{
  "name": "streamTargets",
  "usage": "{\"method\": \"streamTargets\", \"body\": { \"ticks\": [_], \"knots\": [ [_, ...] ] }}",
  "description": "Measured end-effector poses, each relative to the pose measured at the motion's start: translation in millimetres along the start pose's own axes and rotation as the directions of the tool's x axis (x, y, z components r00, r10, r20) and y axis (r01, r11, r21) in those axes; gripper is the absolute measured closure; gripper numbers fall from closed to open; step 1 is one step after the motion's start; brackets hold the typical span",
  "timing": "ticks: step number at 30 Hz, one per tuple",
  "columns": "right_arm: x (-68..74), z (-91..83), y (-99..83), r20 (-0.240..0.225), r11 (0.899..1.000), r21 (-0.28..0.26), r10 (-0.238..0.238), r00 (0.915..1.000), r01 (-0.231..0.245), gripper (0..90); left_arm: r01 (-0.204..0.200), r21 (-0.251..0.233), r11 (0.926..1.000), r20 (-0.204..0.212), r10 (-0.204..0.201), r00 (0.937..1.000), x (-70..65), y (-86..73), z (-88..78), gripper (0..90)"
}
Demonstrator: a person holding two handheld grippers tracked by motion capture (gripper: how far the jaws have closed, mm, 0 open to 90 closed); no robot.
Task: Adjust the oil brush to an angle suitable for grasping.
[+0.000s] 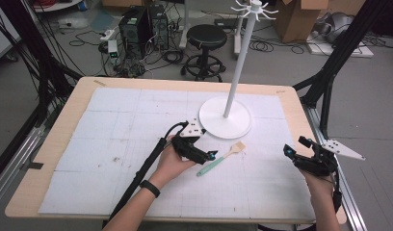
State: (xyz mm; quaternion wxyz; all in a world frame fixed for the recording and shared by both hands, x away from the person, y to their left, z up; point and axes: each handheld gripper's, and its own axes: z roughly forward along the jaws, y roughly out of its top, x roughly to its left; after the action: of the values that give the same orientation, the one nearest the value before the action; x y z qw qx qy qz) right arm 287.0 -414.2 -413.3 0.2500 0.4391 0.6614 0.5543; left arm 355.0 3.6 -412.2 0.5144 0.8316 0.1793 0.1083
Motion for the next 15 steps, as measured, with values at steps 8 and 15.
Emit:
{"method": "streamTargets", "body": {
  "ticks": [8,15],
  "knots": [
    [0.0,0.0,0.0,-0.001,1.000,0.003,0.000,1.0000,0.000,18.1,0.038,0.053,0.9979,0.032,-0.040,0.9987,-8.8,-2.3,16.4,18.7],
    [-0.4,-0.4,0.0,0.000,1.000,-0.003,0.002,1.0000,-0.002,18.1,0.041,0.128,0.9909,0.041,-0.047,0.9981,-18.7,-5.9,34.1,32.5]
  ]
}}
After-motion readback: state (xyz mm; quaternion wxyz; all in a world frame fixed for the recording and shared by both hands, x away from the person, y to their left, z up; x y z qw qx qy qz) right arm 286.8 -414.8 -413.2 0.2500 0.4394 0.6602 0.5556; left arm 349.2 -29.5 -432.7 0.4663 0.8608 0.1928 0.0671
